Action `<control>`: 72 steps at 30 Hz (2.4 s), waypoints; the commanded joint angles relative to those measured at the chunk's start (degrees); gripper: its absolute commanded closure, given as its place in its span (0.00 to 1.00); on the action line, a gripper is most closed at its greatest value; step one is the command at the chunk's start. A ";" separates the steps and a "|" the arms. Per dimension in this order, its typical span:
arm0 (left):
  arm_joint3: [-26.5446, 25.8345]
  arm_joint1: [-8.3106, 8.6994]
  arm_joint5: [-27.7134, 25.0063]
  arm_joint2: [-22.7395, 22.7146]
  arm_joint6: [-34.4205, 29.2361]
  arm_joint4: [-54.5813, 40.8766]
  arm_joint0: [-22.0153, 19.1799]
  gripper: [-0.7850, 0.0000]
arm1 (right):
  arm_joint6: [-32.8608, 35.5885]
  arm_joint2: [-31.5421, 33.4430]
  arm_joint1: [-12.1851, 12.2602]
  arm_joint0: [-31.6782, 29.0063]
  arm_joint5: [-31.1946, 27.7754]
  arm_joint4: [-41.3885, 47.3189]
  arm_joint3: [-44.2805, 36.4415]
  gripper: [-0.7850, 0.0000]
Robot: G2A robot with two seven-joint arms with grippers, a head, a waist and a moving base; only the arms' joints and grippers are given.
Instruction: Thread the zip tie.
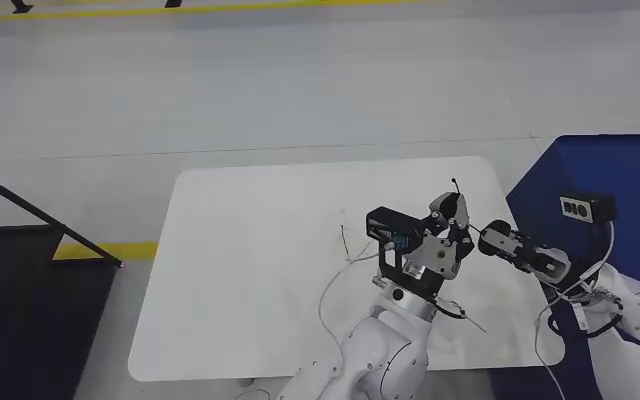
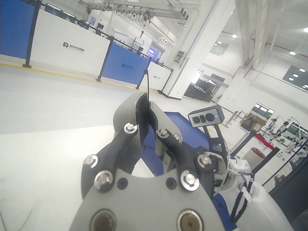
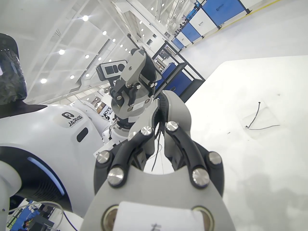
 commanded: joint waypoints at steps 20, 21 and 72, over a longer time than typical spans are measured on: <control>-0.17 0.81 -1.64 -0.93 -0.03 -1.19 1.80 1.00 | 0.00 0.00 0.00 0.00 0.00 0.00 0.00 1.00; -0.32 0.87 -1.73 -0.88 0.20 -1.25 1.86 1.00 | 0.00 0.00 0.00 0.00 0.00 0.00 0.00 1.00; 0.87 0.47 -3.03 -1.27 1.93 -2.64 1.46 1.00 | 0.00 0.00 0.00 0.00 0.00 0.00 0.00 1.00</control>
